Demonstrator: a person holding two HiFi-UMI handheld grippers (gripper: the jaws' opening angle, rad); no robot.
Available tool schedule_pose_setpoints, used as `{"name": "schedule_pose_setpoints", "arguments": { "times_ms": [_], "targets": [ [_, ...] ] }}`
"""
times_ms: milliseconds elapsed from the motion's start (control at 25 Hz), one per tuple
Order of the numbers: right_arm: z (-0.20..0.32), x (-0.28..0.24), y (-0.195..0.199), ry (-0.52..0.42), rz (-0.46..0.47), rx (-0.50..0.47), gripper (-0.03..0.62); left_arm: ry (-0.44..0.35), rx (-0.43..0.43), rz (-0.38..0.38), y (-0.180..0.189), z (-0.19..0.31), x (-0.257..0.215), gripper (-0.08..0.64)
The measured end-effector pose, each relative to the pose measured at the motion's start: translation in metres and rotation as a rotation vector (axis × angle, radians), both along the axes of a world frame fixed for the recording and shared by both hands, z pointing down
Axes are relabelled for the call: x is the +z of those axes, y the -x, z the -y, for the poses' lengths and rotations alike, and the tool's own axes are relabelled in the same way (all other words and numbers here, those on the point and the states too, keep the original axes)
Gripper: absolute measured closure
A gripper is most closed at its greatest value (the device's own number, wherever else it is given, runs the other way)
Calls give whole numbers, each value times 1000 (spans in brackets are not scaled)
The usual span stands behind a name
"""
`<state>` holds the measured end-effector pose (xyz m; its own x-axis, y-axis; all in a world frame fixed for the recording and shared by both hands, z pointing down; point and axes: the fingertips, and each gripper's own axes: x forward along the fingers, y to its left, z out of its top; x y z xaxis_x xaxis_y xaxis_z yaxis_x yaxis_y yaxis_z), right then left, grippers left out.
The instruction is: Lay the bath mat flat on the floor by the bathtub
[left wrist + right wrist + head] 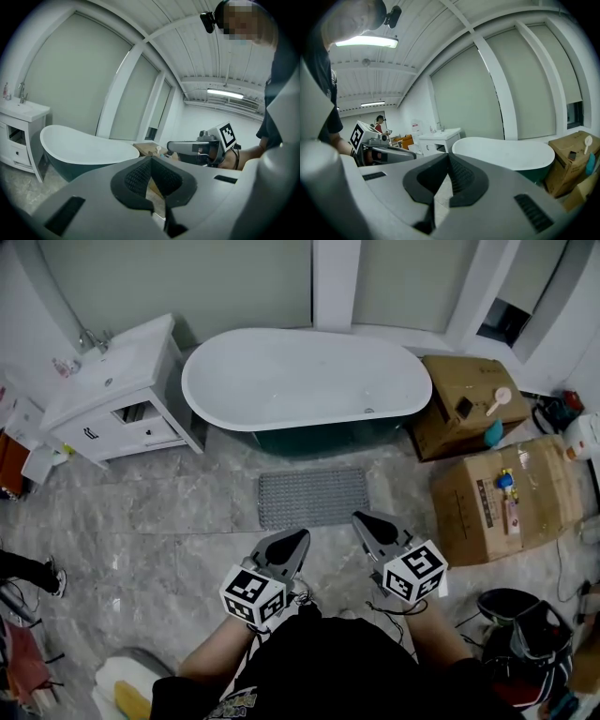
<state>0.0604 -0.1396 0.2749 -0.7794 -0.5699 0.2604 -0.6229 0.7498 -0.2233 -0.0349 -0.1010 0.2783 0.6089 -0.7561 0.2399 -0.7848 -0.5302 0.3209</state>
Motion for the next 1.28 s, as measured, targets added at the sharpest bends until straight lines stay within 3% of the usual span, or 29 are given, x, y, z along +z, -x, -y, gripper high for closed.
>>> {"name": "schedule_pose_setpoints", "arguments": {
  "times_ms": [320,760,960,1280],
  "targets": [
    [-40,-1,-63,-6,19,-55,575,11,-51,-2,-70,-43,0,545],
    [-107,-2,-107,-12,76,-89,575,46,-109,-14,-120,-114,5,545],
    [-125,-2,-112,-8,92,-118,575,46,-136,1,-130,-137,1,545],
    [-138,4,-96,1,112,-157,575,22,-203,26,-110,-154,-2,545]
  ]
}}
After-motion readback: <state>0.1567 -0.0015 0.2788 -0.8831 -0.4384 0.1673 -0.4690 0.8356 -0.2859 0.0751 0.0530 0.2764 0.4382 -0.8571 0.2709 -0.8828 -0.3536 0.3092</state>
